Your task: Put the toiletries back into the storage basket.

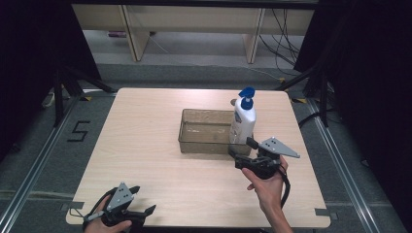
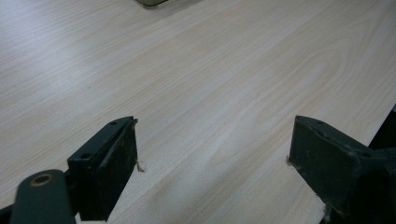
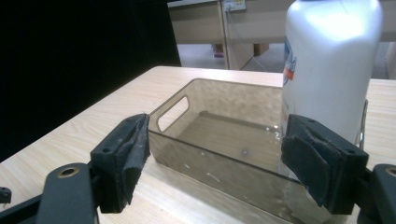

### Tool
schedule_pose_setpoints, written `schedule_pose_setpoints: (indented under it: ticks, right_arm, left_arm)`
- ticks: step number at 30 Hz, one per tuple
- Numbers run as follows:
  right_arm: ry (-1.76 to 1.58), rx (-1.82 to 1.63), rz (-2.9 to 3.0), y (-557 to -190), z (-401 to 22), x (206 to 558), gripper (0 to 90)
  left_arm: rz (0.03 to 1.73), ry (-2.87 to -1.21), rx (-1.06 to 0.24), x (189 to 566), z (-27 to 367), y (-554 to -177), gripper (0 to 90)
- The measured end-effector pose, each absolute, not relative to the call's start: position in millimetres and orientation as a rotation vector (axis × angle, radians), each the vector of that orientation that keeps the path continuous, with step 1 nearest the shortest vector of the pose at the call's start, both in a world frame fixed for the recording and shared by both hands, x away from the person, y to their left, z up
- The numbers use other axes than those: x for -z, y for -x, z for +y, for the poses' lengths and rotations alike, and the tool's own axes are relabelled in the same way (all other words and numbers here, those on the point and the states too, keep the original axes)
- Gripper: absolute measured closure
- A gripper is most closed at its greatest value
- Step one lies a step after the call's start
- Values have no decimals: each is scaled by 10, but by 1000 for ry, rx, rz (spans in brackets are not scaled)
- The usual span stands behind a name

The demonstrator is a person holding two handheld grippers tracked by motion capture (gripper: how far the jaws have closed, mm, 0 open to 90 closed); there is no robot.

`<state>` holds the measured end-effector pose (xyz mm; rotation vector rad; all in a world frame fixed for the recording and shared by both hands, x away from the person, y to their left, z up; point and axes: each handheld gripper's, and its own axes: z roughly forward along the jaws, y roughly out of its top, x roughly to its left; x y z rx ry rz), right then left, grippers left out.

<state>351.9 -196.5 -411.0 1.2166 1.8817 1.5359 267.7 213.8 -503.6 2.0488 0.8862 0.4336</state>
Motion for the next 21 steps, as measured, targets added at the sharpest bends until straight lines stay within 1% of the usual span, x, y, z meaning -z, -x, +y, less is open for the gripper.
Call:
schedule_pose_setpoints:
  ticks: [9, 21]
  right_arm:
    - [-1223, -1535, 1928, -3482, -1887, 4193, 206]
    - [-1207, -1557, 1963, -3420, -1780, 4288, 203]
  left_arm:
    - [892, -2034, -425, 5037, 2130, -2673, 148]
    - [891, -2033, -425, 5036, 2131, -2672, 148]
